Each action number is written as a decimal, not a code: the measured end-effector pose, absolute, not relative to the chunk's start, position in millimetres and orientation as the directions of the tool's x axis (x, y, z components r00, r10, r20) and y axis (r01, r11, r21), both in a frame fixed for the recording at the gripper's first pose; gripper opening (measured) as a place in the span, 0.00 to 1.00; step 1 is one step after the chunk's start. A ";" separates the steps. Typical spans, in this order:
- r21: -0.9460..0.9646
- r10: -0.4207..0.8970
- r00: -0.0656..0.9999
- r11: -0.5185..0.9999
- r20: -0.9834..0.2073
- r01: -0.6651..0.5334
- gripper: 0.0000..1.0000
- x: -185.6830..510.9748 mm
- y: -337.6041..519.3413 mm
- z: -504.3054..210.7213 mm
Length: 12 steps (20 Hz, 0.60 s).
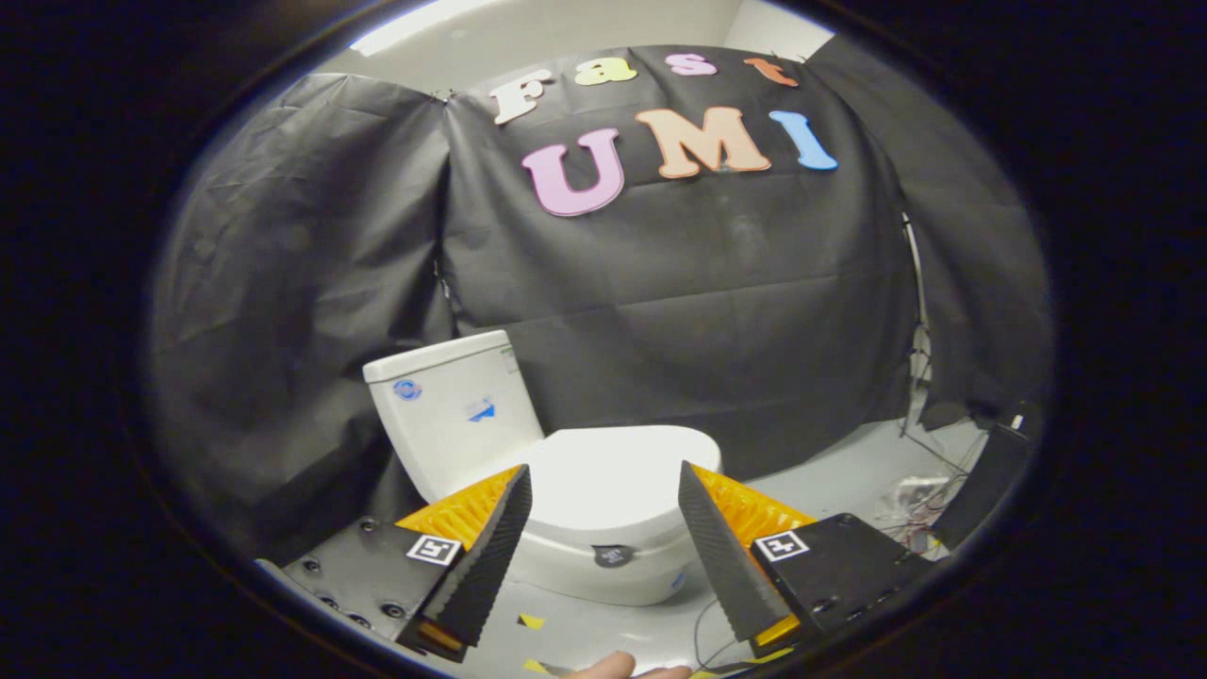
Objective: Open the toilet lid.
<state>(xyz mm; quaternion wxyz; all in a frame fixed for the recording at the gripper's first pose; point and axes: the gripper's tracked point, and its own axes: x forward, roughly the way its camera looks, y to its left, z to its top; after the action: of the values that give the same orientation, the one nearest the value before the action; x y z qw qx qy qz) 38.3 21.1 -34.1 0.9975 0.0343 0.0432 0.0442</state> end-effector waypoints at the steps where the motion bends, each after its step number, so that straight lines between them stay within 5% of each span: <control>1: 0.133 0.109 0.990 0.986 -0.090 -0.097 0.97 45.0 23.5 -44.8; 12: 0.494 0.110 0.940 0.867 -0.322 0.068 0.97 72.5 11.5 -160.2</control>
<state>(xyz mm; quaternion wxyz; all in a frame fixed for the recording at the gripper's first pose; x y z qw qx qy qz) 72.5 11.5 -160.2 0.9505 0.2580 0.1726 0.0111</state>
